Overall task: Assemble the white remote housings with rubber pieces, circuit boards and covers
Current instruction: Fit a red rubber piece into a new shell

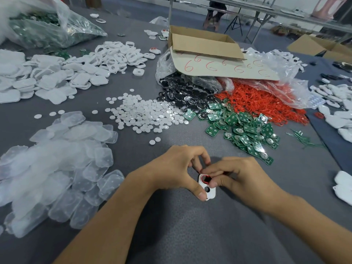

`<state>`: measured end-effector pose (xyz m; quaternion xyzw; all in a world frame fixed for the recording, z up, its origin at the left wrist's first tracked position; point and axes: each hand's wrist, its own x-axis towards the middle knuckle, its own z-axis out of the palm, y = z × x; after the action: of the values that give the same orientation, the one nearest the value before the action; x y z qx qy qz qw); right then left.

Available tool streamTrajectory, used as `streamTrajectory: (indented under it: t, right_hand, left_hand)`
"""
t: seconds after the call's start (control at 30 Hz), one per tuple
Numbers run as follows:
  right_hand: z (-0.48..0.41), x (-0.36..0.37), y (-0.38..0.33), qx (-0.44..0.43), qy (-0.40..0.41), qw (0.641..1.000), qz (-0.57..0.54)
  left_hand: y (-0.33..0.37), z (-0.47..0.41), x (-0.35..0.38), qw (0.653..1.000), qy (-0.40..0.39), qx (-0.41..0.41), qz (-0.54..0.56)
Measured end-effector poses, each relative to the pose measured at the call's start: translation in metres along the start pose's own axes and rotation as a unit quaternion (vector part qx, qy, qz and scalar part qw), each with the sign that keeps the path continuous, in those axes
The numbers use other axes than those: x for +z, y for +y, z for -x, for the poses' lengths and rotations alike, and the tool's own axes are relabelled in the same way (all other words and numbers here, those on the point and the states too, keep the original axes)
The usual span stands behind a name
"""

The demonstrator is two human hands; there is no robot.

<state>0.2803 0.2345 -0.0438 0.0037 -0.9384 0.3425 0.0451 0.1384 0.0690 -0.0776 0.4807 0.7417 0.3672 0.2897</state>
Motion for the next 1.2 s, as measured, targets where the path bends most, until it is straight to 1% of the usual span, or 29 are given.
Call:
streamTrajectory:
  t: [0.07, 0.17, 0.2, 0.3, 0.37, 0.5, 0.57, 0.63, 0.73, 0.8, 0.93, 1.07, 1.13, 1.2]
  right_hand:
    - [-0.009, -0.006, 0.002, 0.010, -0.041, 0.999, -0.010]
    - [-0.019, -0.011, 0.003, -0.018, -0.087, 0.996, 0.017]
    - [-0.022, -0.012, 0.003, -0.013, -0.098, 0.995, 0.011]
    - [-0.032, -0.015, 0.000, 0.064, -0.143, 0.987, -0.041]
    - [-0.044, -0.018, -0.004, 0.126, -0.194, 0.971, -0.058]
    - [-0.070, -0.019, -0.015, 0.217, -0.263, 0.940, -0.009]
    - [-0.077, -0.016, -0.020, 0.246, -0.279, 0.928, 0.013]
    - [-0.078, -0.014, -0.023, 0.268, -0.278, 0.922, 0.024]
    - [-0.073, -0.015, -0.023, 0.287, -0.242, 0.927, -0.001]
    - [-0.060, -0.015, -0.020, 0.295, -0.190, 0.936, -0.040]
    - [-0.024, 0.002, -0.014, 0.317, -0.026, 0.939, -0.133]
    - [-0.007, 0.023, -0.017, 0.321, 0.110, 0.931, -0.131]
    - [0.000, 0.028, -0.019, 0.322, 0.146, 0.923, -0.149]
    - [0.009, 0.030, -0.021, 0.317, 0.148, 0.921, -0.172]
  left_hand:
    - [0.000, 0.000, 0.000, 1.000, 0.001, 0.002, 0.002]
    - [0.000, 0.000, 0.000, 1.000, 0.000, 0.001, 0.002]
    - [0.000, 0.000, 0.000, 1.000, 0.000, 0.001, 0.002]
    - [0.001, 0.000, 0.001, 1.000, 0.002, -0.001, 0.000]
    - [0.000, 0.000, 0.001, 1.000, 0.005, -0.002, -0.003]
    - [0.000, -0.001, 0.002, 1.000, 0.009, -0.013, 0.001]
    - [0.000, -0.002, 0.001, 1.000, 0.009, -0.014, -0.009]
    - [0.001, -0.002, 0.001, 1.000, 0.003, -0.014, -0.017]
    - [0.000, -0.001, 0.001, 1.000, -0.004, -0.014, -0.019]
    - [-0.001, -0.001, 0.001, 1.000, -0.004, -0.019, -0.008]
    - [0.000, 0.000, 0.001, 1.000, -0.008, -0.015, 0.003]
    - [0.003, 0.001, 0.000, 1.000, -0.009, -0.011, 0.003]
    - [0.003, 0.002, -0.001, 1.000, -0.010, -0.011, 0.003]
    - [0.004, 0.003, -0.001, 1.000, -0.004, -0.013, 0.003]
